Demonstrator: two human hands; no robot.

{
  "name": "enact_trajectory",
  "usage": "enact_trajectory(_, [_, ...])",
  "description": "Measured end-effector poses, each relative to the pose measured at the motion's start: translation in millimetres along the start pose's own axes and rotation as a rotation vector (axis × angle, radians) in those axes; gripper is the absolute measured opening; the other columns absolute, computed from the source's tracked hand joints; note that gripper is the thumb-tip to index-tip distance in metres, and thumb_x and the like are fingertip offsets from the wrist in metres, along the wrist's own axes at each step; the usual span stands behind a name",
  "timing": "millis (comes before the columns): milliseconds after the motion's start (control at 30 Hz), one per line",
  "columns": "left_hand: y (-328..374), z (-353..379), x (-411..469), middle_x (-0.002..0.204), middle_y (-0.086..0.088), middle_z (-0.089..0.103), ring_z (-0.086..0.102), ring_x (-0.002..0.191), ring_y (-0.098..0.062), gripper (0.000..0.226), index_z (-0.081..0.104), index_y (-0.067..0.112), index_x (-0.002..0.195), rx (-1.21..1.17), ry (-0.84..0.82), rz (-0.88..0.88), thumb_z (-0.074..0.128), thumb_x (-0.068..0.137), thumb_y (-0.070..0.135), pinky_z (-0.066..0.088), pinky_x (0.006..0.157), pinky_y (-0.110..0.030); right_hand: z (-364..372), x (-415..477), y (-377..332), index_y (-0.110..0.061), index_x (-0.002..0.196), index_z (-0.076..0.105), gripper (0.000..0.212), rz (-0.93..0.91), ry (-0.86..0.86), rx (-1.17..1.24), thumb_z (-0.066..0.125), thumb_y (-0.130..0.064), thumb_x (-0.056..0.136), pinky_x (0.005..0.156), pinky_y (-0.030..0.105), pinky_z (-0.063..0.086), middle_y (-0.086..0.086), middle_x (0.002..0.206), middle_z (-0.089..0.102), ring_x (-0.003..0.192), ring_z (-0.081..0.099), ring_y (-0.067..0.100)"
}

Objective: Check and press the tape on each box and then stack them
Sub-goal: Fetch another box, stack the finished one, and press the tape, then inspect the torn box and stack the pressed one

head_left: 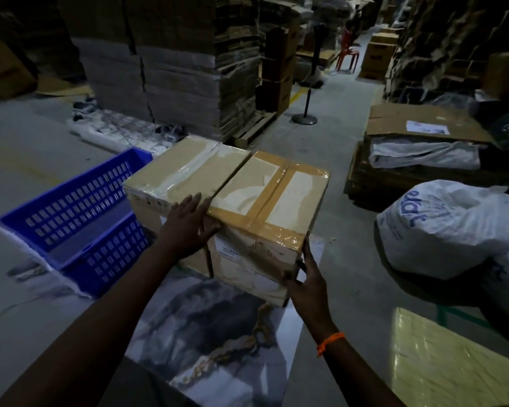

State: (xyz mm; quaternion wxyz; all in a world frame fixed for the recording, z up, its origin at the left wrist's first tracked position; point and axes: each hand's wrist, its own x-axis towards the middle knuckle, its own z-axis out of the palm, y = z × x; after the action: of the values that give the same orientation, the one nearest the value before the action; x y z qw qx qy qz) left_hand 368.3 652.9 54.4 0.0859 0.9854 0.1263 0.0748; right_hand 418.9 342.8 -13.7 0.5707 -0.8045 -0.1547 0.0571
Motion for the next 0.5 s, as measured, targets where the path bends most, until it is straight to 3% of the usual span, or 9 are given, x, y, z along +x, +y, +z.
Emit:
enact_trajectory(67, [-4.1,-2.1,1.2,0.169,-0.01,0.013,0.01,0.155,-0.029,0.072,0.013,0.024,0.162,0.014,-0.009,0.028,0.044,0.103,0.051,0.012,0.124,-0.05,5.4,-6.5,10.0,-0.05,0.148,0.019,0.089,0.018,-0.001,-0.015,0.074,-0.005,0.093,0.106,0.042,0.053,-0.014,0.144,0.042,0.135,0.049,0.018])
enact_trajectory(200, [1.0,1.5,0.6,0.167,-0.015,0.018,0.016,0.154,-0.033,0.066,0.017,0.02,0.162,0.044,0.039,0.016,0.042,0.105,0.043,0.017,0.123,-0.056,14.3,-27.8,24.4,-0.045,0.155,0.02,0.091,0.022,-0.015,-0.03,0.076,-0.011,0.092,0.107,0.043,0.053,-0.016,0.149,0.04,0.138,0.049,0.016])
enact_trajectory(267, [8.1,8.8,-11.4,0.165,-0.019,0.023,0.021,0.152,-0.037,0.067,0.025,0.016,0.16,0.035,0.129,0.027,0.051,0.102,0.039,0.019,0.12,-0.062,15.6,-40.9,32.0,-0.04,0.16,0.022,0.091,0.021,-0.011,-0.027,0.077,-0.012,0.092,0.1,0.036,0.056,-0.029,0.148,0.041,0.131,0.051,0.003])
enact_trajectory(333, [19.7,22.6,-32.8,0.161,-0.02,0.031,0.028,0.149,-0.039,0.064,0.038,0.011,0.154,-0.01,0.271,0.084,0.061,0.099,0.032,0.026,0.116,-0.065,13.0,-58.3,38.7,-0.042,0.155,0.031,0.081,0.014,0.013,-0.033,0.076,-0.015,0.093,0.097,0.021,0.052,-0.045,0.139,0.041,0.123,0.049,-0.014])
enact_trajectory(367, [28.7,31.8,-47.0,0.159,-0.019,0.034,0.031,0.147,-0.039,0.06,0.042,0.01,0.151,-0.044,0.321,0.125,0.062,0.098,0.03,0.028,0.115,-0.063,9.7,-67.6,41.2,-0.04,0.152,0.035,0.075,-0.002,0.033,-0.054,0.076,-0.017,0.094,0.097,0.013,0.048,-0.045,0.14,0.041,0.123,0.047,-0.019])
enact_trajectory(433, [49.7,50.4,-78.2,0.157,-0.018,0.037,0.033,0.146,-0.037,0.053,0.049,0.011,0.146,-0.114,0.32,0.219,0.059,0.098,0.032,0.029,0.116,-0.055,2.7,-86.0,49.2,-0.022,0.154,0.042,0.066,-0.019,0.053,-0.156,0.074,-0.021,0.096,0.103,0.011,0.04,-0.019,0.149,0.049,0.13,0.047,-0.008])
enact_trajectory(500, [68.9,71.9,-107.5,0.15,-0.017,0.046,0.04,0.141,-0.037,0.047,0.055,0.01,0.14,-0.199,0.187,0.317,0.053,0.099,0.034,0.034,0.115,-0.051,-3.9,-107.3,62.0,-0.004,0.149,0.051,0.063,0.002,0.043,-0.297,0.067,-0.035,0.096,0.109,0.029,0.038,0.013,0.146,0.057,0.133,0.055,0.025])
